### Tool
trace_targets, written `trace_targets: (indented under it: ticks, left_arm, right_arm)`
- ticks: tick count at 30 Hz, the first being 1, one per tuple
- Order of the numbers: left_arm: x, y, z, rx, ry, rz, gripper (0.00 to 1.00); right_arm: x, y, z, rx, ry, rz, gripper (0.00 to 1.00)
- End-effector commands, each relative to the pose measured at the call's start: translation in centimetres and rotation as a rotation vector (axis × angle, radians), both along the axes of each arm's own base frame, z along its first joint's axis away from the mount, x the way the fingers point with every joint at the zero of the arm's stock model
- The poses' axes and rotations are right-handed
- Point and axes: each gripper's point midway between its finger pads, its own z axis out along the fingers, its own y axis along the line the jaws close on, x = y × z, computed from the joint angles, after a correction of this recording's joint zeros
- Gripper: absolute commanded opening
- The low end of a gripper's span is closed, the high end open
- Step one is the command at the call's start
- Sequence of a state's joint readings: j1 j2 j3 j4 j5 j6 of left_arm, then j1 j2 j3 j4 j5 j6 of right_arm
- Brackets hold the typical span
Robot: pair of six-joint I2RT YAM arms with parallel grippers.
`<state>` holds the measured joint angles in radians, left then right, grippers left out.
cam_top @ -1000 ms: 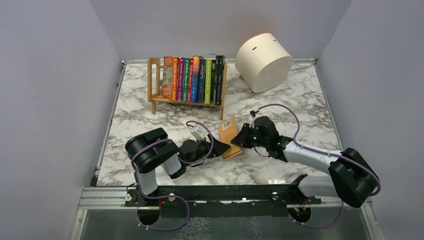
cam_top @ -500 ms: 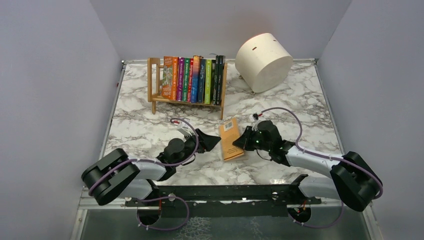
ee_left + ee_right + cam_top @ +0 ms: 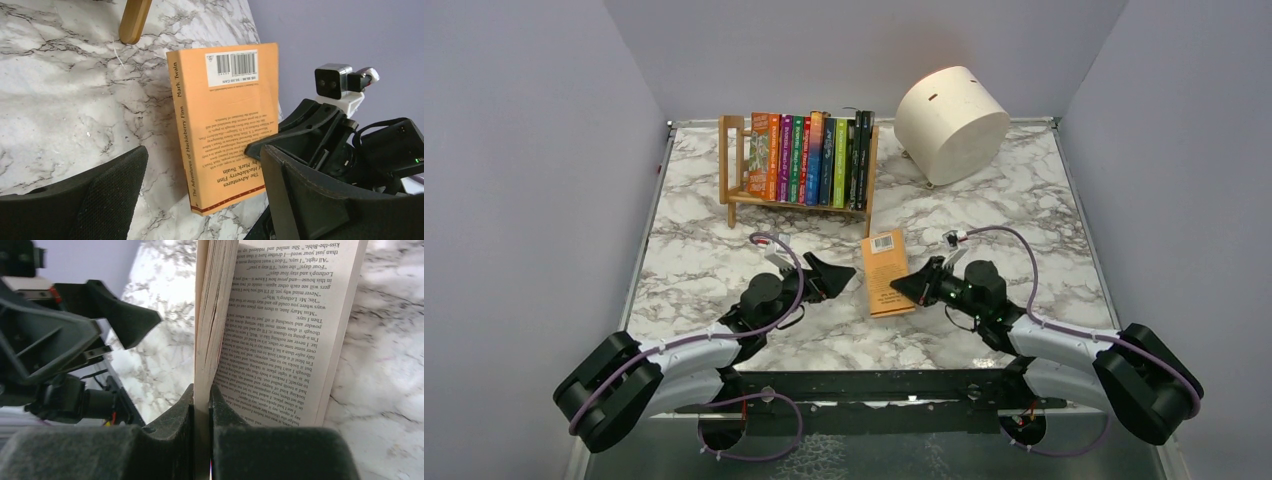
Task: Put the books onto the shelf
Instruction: Pick up the book from the center of the board.
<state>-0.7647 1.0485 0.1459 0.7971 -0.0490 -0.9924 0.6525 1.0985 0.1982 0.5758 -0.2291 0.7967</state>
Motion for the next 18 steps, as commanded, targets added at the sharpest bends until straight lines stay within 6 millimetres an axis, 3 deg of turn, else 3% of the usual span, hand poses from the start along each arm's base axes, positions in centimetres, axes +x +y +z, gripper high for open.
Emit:
trace_targets:
  ticks: [1, 7, 18]
  left_arm:
    - [0.1, -0.9, 1.0, -0.014, -0.014, -0.037, 0.78]
    - [0.1, -1.6, 2.3, -0.049, -0.055, -0.074, 0.78]
    - [1.2, -3.1, 3.3, -0.058, -0.086, -0.104, 0.76]
  right_arm:
    - [-0.8, 1.6, 6.0, 0.173, -0.218, 0.115, 0.01]
    - [-2.0, 2.9, 7.1, 0.222, -0.256, 0.232, 0.01]
    - [-2.7, 5.0, 5.6, 0.273, -0.194, 0.365, 0.01]
